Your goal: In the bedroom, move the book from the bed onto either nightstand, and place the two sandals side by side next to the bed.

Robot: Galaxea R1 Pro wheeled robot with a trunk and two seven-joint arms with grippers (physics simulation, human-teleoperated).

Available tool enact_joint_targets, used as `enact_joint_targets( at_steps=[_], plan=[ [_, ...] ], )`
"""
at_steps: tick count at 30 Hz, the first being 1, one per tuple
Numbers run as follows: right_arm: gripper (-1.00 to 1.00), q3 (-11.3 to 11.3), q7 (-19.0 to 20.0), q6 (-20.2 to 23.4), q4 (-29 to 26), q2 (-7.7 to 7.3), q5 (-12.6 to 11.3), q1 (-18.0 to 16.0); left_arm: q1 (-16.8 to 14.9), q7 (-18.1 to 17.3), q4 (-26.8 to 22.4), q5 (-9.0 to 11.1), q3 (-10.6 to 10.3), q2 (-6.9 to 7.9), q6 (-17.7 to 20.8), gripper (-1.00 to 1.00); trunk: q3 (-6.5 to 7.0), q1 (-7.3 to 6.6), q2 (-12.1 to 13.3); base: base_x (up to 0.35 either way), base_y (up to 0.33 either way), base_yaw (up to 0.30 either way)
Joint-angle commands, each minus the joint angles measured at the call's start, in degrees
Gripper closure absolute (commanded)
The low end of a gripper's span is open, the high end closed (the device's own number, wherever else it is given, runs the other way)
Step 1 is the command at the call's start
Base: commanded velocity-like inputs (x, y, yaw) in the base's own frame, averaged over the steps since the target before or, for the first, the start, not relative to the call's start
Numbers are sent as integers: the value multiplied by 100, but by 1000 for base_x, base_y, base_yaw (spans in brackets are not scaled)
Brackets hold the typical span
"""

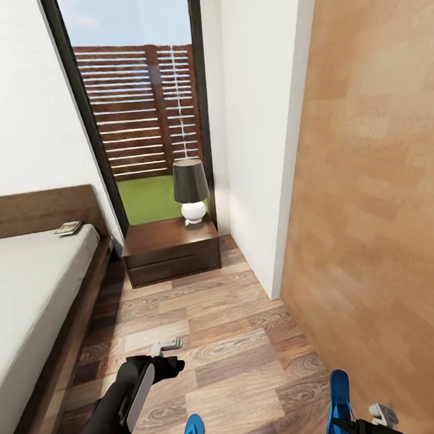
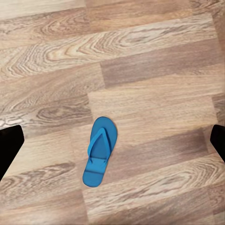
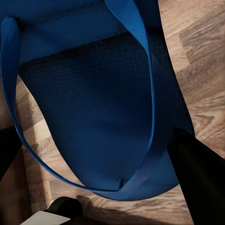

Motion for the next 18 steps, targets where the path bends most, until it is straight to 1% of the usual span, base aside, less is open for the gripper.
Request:
enact_joint_targets(
  at_steps=[1, 6, 18],
  plan=[
    [100, -49, 30, 61, -7, 2, 26, -4, -3, 39, -5, 53, -8, 1, 24, -100, -5, -1, -3, 0, 0, 0],
    [100, -49, 37, 61, -13, 2, 26, -4, -3, 39, -5, 51, -26, -7, 17, -100, -5, -1, -3, 0, 0, 0],
    [100, -49, 35, 61, -11, 1, 26, -4, -3, 39, -8, 52, -31, -16, 24, -100, -221, 263, -484, 0, 0, 0]
  ],
)
